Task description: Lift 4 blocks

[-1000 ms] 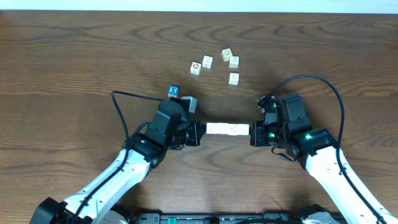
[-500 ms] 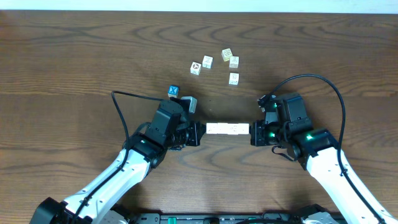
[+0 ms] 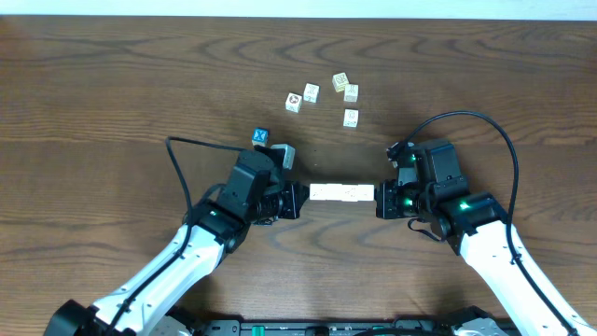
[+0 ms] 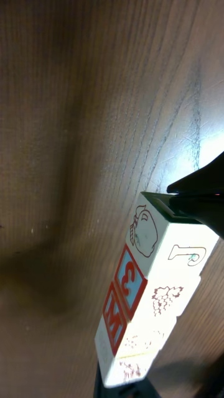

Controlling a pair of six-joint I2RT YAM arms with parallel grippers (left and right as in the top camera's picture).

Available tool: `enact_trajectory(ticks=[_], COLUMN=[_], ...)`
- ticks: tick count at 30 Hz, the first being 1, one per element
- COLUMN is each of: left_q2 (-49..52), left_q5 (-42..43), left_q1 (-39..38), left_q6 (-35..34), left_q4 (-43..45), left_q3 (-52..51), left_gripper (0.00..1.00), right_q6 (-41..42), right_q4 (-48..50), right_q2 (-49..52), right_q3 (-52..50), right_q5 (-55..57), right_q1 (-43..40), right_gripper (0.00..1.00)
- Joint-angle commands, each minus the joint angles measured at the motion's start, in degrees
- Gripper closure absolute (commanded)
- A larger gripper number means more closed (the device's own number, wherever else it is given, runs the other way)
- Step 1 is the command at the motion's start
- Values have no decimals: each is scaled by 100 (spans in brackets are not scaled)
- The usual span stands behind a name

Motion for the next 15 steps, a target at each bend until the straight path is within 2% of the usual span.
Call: enact_trajectory(ticks=[1, 15], left_q2=[-155, -155], left_q5=[662, 660], left_q1=[-144, -144], left_q6=[-79, -76], left_q4=[162, 162], left_q3=[155, 155], left_gripper=[93, 93], right_q6=[-72, -70], right_q4=[79, 20], right_q2=[-74, -251], right_q3=[179, 199], right_q5=[-1084, -1058], right_q1=[286, 286], right_gripper=[99, 99])
